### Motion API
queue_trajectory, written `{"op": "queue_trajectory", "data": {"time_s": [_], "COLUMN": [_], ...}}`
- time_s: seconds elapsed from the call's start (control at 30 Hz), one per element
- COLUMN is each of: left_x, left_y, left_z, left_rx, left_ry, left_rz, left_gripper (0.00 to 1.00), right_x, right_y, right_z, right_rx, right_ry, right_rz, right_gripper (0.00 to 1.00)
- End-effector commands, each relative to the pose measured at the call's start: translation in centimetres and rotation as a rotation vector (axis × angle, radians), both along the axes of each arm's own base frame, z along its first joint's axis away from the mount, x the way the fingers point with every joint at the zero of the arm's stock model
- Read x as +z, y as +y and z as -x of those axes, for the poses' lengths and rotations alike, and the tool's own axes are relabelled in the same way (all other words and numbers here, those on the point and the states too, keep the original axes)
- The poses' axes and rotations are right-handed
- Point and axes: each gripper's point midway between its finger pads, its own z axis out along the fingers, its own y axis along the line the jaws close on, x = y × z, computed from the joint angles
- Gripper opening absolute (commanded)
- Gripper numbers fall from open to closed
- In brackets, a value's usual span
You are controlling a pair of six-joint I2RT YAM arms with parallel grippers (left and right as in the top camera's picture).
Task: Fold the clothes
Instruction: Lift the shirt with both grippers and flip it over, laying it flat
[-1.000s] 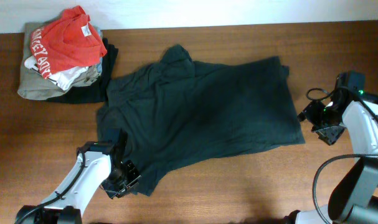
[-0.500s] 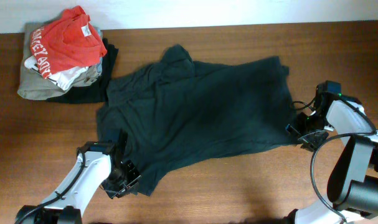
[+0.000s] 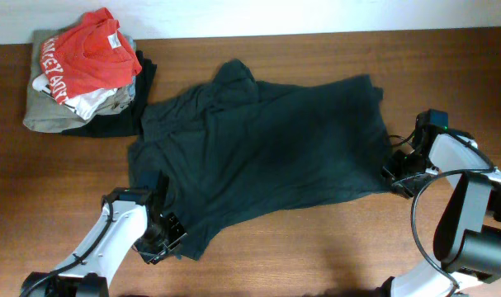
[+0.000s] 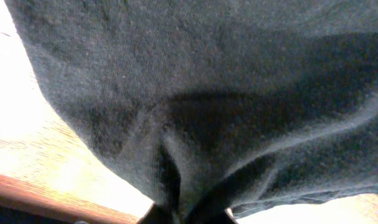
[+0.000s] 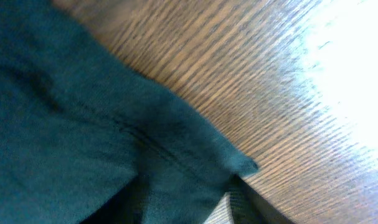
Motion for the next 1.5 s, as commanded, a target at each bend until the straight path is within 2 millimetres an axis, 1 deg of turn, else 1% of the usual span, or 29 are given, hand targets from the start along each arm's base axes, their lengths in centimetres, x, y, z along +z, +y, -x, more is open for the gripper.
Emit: {"op": "queue_trajectory", "data": {"time_s": [0.0,0.03,0.07,0.17,0.3,0.43,0.5,0.6,0.7,0.83,0.9,0.97,1.03,1.07,1.1,1.17,1.23,1.3,1.4,1.43,1.47], "left_x": [-0.1,-0.1,0.0,0.8,2.2,4.9,6.2,7.5,9.0,10.7,11.5,12.2,12.8,13.2,13.7,14.3,14.0,13.1,11.6,11.6,12.1], "left_y": [0.1,0.1,0.1,0.1,-0.1,-0.1,-0.1,-0.1,-0.1,-0.3,-0.4,-0.4,-0.6,-0.7,-0.7,-1.0,-1.2,-1.4,-1.4,-1.5,-1.6], "left_z": [0.3,0.3,0.4,0.3,-0.7,-1.6,-1.8,-1.6,-0.8,0.6,0.6,0.4,-0.7,-1.6,-3.2,-5.7,-7.3,-8.3,-8.9,-9.2,-9.8], "left_rx": [-0.031,-0.031,-0.031,-0.056,-0.082,-0.089,-0.102,-0.101,-0.103,-0.122,-0.12,-0.103,-0.103,-0.102,-0.1,-0.098,-0.097,-0.098,-0.1,-0.107,-0.12], "left_ry": [0.008,0.011,0.015,0.014,-0.039,-0.125,-0.176,-0.237,-0.299,-0.377,-0.432,-0.477,-0.536,-0.577,-0.636,-0.71,-0.725,-0.7,-0.641,-0.636,-0.651], "left_rz": [0.0,0.0,-0.001,0.002,0.012,0.016,0.021,0.025,0.03,0.044,0.05,0.054,0.06,0.062,0.054,0.053,0.055,0.053,0.046,0.044,0.044], "left_gripper": [0.01,0.01,0.01,0.01,0.01,0.01,0.01,0.01,0.01,0.01,0.01,0.01,0.01,0.01,0.01,0.01,0.01,0.01,0.01,0.01,0.01], "right_x": [-1.1,-1.0,-0.9,-0.2,0.8,3.0,4.5,6.1,8.1,10.2,11.2,12.1,13.0,13.4,13.6,13.7,13.7,13.8,14.0,14.3,14.8], "right_y": [0.1,0.0,-0.1,-0.3,-0.7,-2.0,-2.2,-2.1,-2.4,-3.2,-3.4,-3.3,-3.3,-3.4,-3.4,-3.4,-3.4,-3.5,-3.7,-3.9,-4.0], "right_z": [0.6,0.6,0.4,-0.2,-0.7,-0.2,-0.1,0.1,1.1,3.6,4.9,5.4,5.3,5.1,5.0,4.4,4.0,3.7,3.1,2.6,2.2], "right_rx": [-0.002,-0.019,-0.031,-0.053,-0.085,-0.132,-0.134,-0.136,-0.154,-0.183,-0.187,-0.189,-0.193,-0.195,-0.196,-0.198,-0.196,-0.197,-0.199,-0.202,-0.204], "right_ry": [0.034,0.036,0.034,0.019,0.005,-0.002,-0.032,-0.062,-0.086,-0.064,-0.049,-0.069,-0.109,-0.129,-0.145,-0.172,-0.184,-0.197,-0.225,-0.248,-0.271], "right_rz": [0.006,0.01,0.01,0.015,0.036,0.117,0.136,0.145,0.159,0.204,0.234,0.242,0.252,0.257,0.261,0.255,0.251,0.255,0.262,0.268,0.273], "right_gripper": [0.16,0.07,0.04,0.04,0.04,0.04,0.04,0.04,0.04,0.04,0.04,0.04,0.04,0.04,0.04,0.04,0.04,0.04,0.04,0.04,0.04]}}
